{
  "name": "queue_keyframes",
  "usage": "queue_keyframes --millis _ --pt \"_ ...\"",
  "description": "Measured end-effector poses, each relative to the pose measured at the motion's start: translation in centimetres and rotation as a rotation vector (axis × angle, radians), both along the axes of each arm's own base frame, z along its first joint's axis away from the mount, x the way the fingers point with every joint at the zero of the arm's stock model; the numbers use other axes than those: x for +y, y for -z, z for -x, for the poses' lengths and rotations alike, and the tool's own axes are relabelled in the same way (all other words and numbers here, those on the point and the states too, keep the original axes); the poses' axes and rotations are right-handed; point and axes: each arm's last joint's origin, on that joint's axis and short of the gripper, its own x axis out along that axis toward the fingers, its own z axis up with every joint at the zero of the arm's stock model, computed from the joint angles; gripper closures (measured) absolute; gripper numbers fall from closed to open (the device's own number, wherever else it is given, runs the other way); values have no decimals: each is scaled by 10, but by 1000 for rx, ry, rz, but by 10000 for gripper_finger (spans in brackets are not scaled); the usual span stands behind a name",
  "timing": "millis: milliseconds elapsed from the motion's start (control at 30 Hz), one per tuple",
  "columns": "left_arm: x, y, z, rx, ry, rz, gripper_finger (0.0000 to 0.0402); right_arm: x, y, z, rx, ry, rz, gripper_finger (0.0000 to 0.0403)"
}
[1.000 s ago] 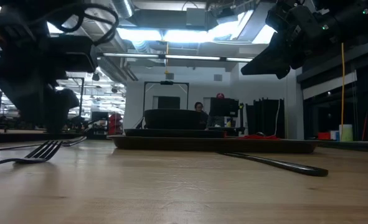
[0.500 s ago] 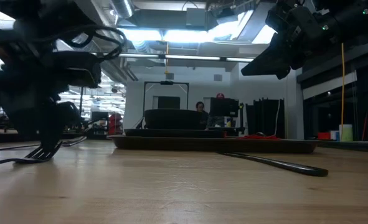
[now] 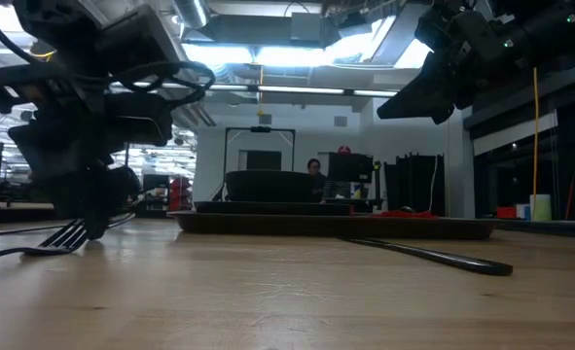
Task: Set up tray
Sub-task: Put the black fork on the red table napkin
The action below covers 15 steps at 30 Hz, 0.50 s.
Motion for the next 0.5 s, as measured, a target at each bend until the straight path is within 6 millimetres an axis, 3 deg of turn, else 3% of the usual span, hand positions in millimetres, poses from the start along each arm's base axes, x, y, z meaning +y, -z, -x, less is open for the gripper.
queue_keyframes --millis 233,500 --pt "6 12 -5 43 23 54 191 0 1 0 12 1 2 389" --pt "6 13 -8 1 66 110 191 0 2 1 21 1 3 389"
